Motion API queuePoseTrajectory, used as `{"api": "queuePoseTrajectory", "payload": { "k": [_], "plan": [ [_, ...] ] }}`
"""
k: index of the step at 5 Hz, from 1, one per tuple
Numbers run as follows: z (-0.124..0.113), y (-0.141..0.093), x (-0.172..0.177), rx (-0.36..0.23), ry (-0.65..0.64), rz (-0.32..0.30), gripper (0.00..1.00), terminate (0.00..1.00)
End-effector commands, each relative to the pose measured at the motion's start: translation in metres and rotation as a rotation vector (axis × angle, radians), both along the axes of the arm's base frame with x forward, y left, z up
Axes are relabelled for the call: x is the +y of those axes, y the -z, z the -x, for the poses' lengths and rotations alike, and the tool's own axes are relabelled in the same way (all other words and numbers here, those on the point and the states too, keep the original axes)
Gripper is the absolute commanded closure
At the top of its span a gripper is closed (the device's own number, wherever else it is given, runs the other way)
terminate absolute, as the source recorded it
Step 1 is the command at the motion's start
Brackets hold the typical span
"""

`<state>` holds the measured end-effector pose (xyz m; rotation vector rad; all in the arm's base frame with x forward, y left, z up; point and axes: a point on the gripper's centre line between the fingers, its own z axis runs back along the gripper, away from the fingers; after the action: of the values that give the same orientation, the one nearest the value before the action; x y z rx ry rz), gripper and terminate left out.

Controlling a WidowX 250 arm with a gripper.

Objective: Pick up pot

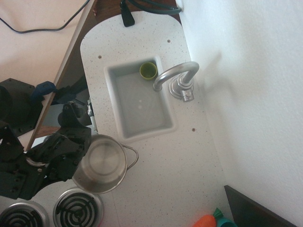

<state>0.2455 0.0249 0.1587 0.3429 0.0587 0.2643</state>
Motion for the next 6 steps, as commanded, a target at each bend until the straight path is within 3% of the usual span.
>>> {"api": "queuePoseTrajectory", "payload": {
  "k": [1,2,3,5,6],
  "plan": [
    [0.000,0.000,0.000,0.000,0.000,0.000,0.00,0.00],
    [0.000,0.002,0.000,0.000,0.001,0.000,0.00,0.00],
    [0.002,0.005,0.001,-0.048,0.032,-0.018,0.00,0.00],
    [0.007,0.017,0.009,-0.312,0.107,0.130,0.00,0.00],
    [-0.003,0.023,0.009,-0.403,0.086,0.276,0.00,0.00]
  ]
}}
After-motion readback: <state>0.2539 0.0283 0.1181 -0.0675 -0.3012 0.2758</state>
